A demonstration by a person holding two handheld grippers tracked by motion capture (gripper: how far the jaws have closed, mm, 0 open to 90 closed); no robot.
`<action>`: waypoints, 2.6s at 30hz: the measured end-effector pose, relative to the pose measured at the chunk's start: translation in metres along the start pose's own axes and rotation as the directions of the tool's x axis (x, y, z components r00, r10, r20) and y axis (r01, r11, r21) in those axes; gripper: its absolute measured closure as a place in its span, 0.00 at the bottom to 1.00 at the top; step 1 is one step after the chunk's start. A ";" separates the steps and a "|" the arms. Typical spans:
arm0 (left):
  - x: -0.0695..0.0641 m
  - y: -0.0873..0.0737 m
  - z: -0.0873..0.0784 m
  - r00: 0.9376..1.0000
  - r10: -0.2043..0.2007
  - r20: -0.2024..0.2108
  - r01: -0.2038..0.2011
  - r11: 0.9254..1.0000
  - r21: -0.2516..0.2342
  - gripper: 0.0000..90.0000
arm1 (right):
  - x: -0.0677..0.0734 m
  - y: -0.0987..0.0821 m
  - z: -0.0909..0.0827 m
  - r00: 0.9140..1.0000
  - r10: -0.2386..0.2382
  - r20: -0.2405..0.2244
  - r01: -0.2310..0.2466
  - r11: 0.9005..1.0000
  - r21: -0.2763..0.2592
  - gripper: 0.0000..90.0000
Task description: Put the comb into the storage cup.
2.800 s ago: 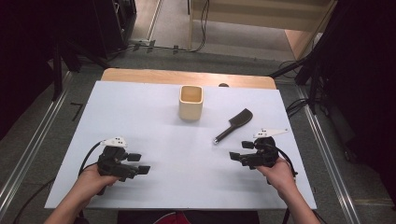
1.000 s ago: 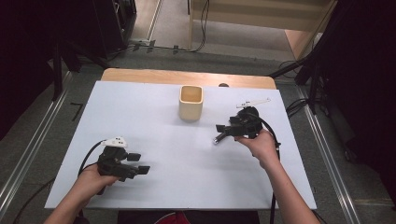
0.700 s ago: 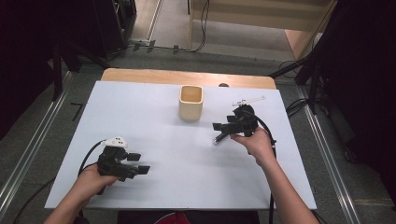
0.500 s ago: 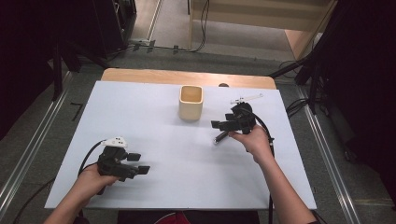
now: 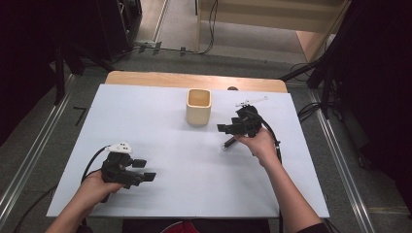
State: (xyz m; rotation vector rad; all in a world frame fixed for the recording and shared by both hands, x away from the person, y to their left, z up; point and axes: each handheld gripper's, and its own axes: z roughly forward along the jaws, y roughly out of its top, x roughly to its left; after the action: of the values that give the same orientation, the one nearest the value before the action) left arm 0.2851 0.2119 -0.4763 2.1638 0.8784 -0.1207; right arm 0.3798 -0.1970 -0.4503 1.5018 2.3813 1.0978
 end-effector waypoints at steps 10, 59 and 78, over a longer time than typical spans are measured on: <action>0.000 0.000 0.000 1.000 0.000 -0.004 0.000 1.000 0.003 0.31 | 0.002 0.004 0.014 1.000 -0.002 -0.002 0.002 1.000 0.012 0.29; -0.001 0.000 -0.002 1.000 0.001 0.004 -0.001 1.000 -0.009 0.31 | -0.017 -0.031 0.039 0.997 0.073 0.003 -0.072 0.987 0.140 0.97; 0.000 0.000 -0.003 1.000 0.003 0.003 -0.003 1.000 -0.008 0.31 | -0.022 -0.040 0.030 0.997 0.074 0.001 -0.074 0.985 0.154 0.97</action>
State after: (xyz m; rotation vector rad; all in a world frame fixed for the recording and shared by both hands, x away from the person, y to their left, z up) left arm 0.2841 0.2137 -0.4747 2.1568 0.8731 -0.1186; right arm 0.3749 -0.2093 -0.5029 1.6502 2.4835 0.9511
